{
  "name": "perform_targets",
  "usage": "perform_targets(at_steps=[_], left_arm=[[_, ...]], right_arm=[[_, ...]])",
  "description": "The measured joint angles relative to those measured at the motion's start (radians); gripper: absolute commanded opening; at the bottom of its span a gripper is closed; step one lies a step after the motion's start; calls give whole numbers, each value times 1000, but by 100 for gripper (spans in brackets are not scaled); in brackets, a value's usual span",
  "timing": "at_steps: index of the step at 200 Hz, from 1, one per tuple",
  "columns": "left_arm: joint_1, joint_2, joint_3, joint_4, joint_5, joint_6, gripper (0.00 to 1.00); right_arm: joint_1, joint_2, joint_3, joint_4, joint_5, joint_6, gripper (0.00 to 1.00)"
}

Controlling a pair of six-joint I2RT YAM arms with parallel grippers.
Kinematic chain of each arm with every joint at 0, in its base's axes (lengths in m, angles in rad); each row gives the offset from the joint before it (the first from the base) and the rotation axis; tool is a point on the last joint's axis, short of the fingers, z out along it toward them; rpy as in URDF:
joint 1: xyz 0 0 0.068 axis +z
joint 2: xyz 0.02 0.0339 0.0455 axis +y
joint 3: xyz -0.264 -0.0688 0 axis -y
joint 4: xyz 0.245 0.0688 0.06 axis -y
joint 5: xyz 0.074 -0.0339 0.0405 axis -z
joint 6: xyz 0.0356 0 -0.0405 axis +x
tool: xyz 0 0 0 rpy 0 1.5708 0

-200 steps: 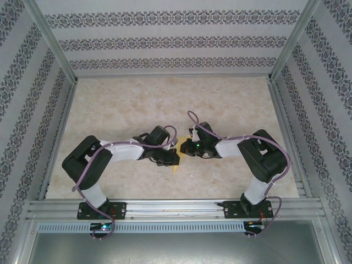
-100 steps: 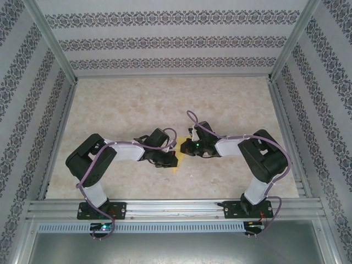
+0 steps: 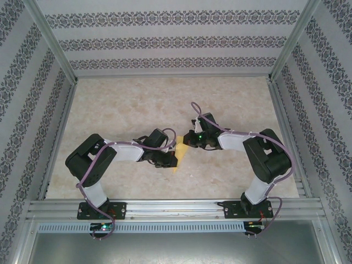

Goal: Fold a paper plane with a square sheet of paper (fold left side to right side)
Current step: Fold the wing for the fifth time at the center of the table.

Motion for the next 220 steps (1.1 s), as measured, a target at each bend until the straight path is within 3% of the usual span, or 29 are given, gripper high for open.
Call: perform_targets(at_steps=[82,155,220], left_arm=[[0,-16,-6,-10,-14,0,4],[0,-122,24,-87,4,-5,4],[-14,-29,169,-90,36,-5,4]], right_arm=[[-16,48,0,-14,21,-23,0],[-26,51,-17,35,14,-23,0],[-26,55,-18,44,13,-22,0]])
